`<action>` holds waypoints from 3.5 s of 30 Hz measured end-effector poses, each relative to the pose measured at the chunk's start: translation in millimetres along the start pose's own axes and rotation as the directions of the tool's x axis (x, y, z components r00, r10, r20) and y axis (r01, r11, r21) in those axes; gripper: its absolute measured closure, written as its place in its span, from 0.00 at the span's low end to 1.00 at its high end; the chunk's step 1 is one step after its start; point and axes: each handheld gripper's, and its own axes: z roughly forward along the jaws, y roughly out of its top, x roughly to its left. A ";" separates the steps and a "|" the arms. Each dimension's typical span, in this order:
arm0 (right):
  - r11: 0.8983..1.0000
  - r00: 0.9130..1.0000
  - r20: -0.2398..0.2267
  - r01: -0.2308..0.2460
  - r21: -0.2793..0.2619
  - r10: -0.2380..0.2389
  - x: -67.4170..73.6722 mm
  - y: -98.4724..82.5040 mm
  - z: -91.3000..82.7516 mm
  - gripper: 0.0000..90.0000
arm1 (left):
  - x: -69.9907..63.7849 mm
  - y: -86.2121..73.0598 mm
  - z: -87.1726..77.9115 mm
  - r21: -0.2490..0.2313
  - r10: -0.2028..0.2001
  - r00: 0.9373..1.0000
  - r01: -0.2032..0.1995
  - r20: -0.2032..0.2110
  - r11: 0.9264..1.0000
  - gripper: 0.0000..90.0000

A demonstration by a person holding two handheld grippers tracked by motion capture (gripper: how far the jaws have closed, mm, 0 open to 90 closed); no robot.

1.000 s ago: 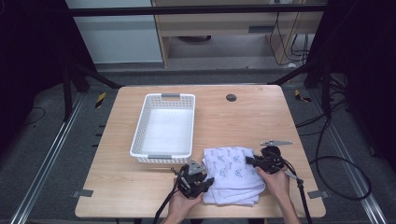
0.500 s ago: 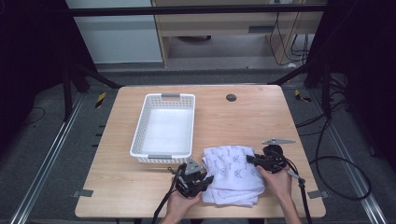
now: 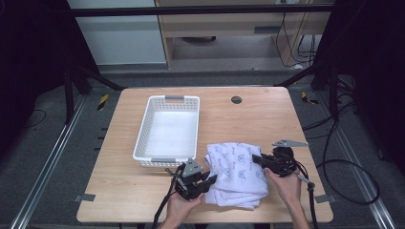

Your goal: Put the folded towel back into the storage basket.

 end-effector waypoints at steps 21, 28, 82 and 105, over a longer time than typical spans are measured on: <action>0.993 0.999 -0.012 0.043 -0.105 -0.045 18.6 15.9 -24.8 0.83 | -6.9 16.5 -26.2 -0.075 0.043 0.999 -0.045 -0.018 0.996 0.82; 0.989 0.998 -0.005 0.068 -0.134 -0.069 25.0 21.0 -31.9 0.83 | -9.9 21.5 -34.1 -0.097 0.051 0.998 -0.053 -0.023 0.994 0.82; 0.954 0.984 0.037 0.180 -0.241 -0.176 99.4 97.3 -30.4 0.84 | 29.5 55.7 -108.3 -0.278 -0.005 0.995 -0.023 -0.100 0.960 0.82; 0.939 0.971 0.052 0.237 -0.250 -0.232 138.1 136.0 3.2 0.84 | 71.1 60.5 -135.9 -0.327 -0.081 0.983 0.023 -0.166 0.945 0.82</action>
